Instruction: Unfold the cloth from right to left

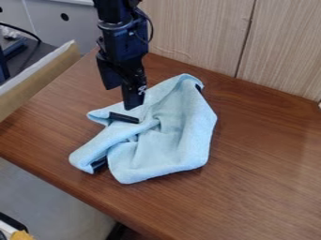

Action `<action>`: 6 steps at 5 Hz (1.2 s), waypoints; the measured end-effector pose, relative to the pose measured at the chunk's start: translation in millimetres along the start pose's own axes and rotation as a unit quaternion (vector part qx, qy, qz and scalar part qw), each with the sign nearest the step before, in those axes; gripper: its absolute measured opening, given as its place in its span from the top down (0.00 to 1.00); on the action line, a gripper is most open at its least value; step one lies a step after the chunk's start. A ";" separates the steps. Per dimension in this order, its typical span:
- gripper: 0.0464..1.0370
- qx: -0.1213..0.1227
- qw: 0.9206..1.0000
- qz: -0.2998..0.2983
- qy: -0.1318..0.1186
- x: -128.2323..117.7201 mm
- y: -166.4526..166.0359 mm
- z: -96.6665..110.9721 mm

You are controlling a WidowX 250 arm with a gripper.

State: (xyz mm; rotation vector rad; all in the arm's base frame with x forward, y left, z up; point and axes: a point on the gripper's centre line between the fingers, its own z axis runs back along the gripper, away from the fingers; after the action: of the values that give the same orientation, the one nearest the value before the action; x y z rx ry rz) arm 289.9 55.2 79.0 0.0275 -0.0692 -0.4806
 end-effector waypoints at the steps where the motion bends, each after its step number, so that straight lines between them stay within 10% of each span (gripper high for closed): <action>1: 0.04 0.007 0.998 -0.059 0.008 2.1 3.7 -13.1; 6: 0.04 0.015 0.992 -0.118 0.036 -0.5 24.8 -59.3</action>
State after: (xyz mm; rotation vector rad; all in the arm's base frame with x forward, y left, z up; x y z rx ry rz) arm 305.2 78.0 20.9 0.0826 -0.0013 -0.7138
